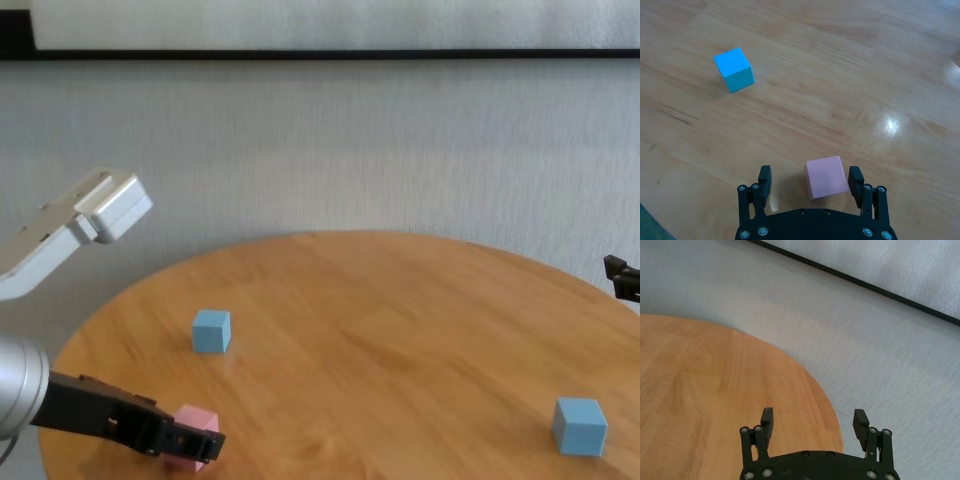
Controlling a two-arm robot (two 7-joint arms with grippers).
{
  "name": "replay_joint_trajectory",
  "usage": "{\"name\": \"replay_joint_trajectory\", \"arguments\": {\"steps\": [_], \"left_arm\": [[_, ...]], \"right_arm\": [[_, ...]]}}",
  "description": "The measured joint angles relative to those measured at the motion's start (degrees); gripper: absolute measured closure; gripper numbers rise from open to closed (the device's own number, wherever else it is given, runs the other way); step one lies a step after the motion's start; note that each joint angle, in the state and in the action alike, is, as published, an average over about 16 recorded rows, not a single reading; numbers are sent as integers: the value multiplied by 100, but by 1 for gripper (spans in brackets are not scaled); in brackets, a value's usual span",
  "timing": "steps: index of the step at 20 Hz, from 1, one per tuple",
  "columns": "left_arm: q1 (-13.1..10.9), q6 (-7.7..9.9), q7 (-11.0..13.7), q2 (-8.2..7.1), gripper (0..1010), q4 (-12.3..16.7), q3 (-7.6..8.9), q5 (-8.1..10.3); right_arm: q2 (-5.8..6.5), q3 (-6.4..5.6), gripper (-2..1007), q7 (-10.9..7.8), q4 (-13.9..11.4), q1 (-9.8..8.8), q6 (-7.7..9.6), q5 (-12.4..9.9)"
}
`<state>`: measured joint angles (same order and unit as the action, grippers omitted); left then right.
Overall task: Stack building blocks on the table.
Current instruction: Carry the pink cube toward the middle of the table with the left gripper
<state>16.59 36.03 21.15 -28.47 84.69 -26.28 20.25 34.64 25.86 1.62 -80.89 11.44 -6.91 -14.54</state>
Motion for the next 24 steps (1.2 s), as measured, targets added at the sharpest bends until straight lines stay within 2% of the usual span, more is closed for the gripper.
{"name": "replay_joint_trajectory", "arguments": {"steps": [9,16,24], "left_arm": [[39,33,14,50,9,-87,-10,-141],[45,6,27,53,16,-106,-21,-180],[41,3,25,49,110,-98,-21,-166]], "right_arm": [[0,0,0,0,0,0,0,0],[0,0,0,0,0,0,0,0],[0,0,0,0,0,0,0,0]]}}
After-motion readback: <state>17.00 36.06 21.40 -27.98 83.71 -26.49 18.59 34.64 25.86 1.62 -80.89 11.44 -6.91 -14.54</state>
